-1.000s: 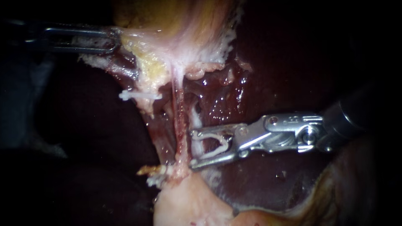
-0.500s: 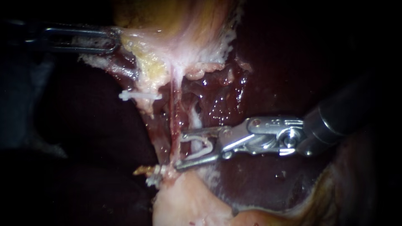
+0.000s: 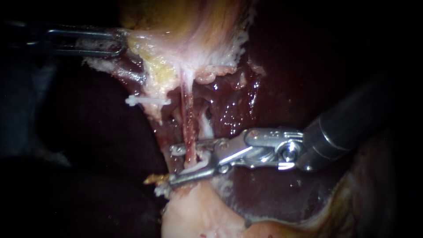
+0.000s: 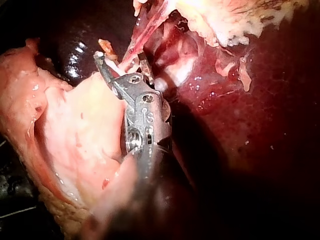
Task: Clipping first clip right tube
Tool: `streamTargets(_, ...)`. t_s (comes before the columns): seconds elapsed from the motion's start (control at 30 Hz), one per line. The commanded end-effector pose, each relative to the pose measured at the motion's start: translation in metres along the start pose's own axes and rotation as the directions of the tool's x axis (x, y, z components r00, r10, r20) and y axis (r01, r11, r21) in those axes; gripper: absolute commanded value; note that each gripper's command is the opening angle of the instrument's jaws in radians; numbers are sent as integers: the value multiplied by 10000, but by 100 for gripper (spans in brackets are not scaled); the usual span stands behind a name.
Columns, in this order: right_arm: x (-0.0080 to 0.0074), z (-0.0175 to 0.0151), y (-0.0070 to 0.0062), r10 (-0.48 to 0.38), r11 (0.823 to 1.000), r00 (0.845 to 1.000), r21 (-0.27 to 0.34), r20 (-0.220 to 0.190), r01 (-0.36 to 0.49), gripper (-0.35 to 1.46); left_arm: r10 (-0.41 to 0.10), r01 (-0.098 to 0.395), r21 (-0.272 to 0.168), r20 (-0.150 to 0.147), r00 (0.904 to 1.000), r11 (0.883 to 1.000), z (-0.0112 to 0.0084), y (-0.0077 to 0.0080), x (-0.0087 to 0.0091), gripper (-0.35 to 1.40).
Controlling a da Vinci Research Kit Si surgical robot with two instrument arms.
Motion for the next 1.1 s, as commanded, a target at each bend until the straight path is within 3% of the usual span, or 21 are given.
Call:
streamTargets(0.03, 0, 1, 0, 2, 10000, 10000, -3, -18, -2, 50, 0, 0, 4, -2, 10000, 10000, 0, 0, 0, -35)
streamTargets(0.3, 3, 3, -12, 82, 9993, 9998, 366, -168, -76, 50, 1, -1, 5, -3, 10000, 10000, 0, 0, 0, -35)
streamTargets(0.73, 32, 14, -66, -52, 9859, 9991, 1669, -419, 121, 49, 6, -6, -4, 2, 10000, 10000, 0, -2, 0, -35)
streamTargets(1.1, 38, 12, -69, 0, 9790, 9991, 2039, -414, 84, 43, 7, -7, -4, 2, 10000, 10000, 0, -2, 0, -35)
